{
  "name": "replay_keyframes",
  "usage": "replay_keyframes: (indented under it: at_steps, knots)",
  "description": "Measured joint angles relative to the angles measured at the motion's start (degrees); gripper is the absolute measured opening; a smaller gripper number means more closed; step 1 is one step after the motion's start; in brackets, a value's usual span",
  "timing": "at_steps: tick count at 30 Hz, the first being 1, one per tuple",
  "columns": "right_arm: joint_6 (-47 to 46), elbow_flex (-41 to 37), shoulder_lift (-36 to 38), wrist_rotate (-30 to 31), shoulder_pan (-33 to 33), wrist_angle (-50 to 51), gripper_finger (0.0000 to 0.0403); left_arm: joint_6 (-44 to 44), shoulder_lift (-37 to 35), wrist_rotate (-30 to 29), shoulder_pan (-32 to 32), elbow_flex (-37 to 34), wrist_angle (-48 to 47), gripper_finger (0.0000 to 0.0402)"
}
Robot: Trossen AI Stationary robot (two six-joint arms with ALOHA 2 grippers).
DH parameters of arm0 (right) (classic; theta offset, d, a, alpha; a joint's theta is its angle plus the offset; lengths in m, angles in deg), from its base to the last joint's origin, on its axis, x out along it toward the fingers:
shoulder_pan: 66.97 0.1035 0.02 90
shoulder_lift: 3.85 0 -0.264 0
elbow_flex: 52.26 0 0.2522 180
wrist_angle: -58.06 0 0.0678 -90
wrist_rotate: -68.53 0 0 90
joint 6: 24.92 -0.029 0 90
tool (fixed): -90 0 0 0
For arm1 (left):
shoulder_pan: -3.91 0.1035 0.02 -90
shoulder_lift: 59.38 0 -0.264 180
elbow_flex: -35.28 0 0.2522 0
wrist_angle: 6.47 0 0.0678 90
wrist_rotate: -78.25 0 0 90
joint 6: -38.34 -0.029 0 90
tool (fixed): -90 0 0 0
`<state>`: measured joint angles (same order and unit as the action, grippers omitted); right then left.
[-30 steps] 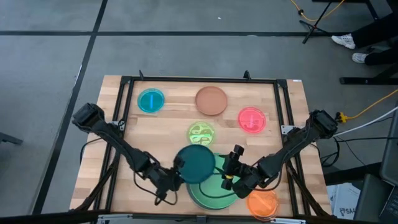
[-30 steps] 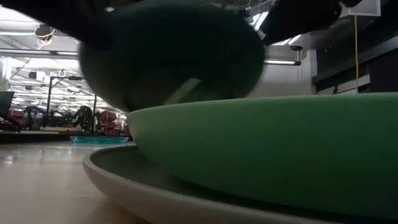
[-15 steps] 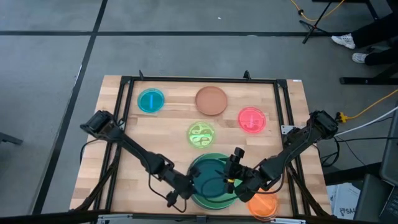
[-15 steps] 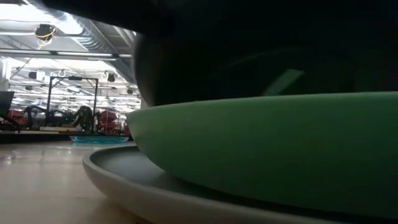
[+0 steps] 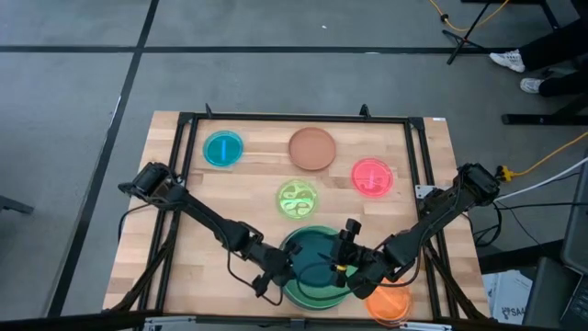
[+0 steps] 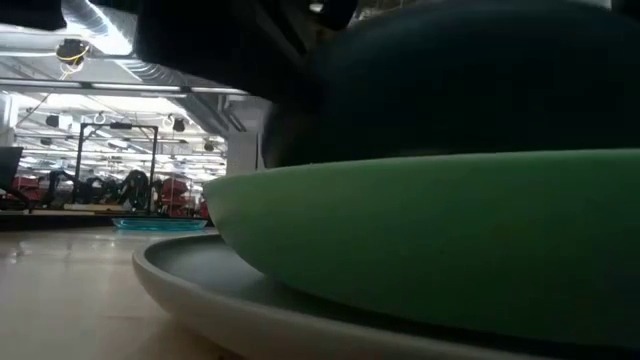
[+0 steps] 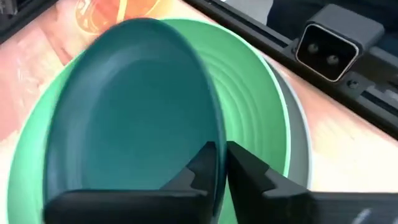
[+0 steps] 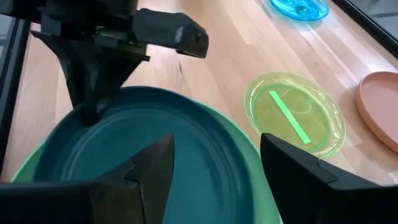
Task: Stack plastic plates
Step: Stack the dark green plate on top of the light green plate, then stack the brown plate on top of the dark green plate
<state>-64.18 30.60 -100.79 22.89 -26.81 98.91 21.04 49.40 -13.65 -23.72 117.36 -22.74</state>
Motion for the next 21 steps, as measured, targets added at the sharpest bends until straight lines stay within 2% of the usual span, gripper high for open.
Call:
replay_keyframes:
  at_steps: [8,15,18,21]
  knots:
    - [-1.1,0.0,0.0,0.0,0.0,-0.1,0.0227,0.8,-0.5,-1.4,-0.1,0.0,-2.1,0.0103]
    - [-1.4,0.0,0.0,0.1,-0.1,0.0,0.0227,4.4,-5.6,-1.8,-1.5,-0.6,-9.9,0.0111]
    - [-1.0,0.0,0.0,0.1,-0.1,0.9,0.0227,7.3,-9.9,-1.6,-1.3,-5.4,-9.5,0.0111]
    - [-1.0,0.0,0.0,0.7,-0.1,3.4,0.0227,10.5,-15.9,-3.2,-1.3,-13.6,-1.8,0.0111]
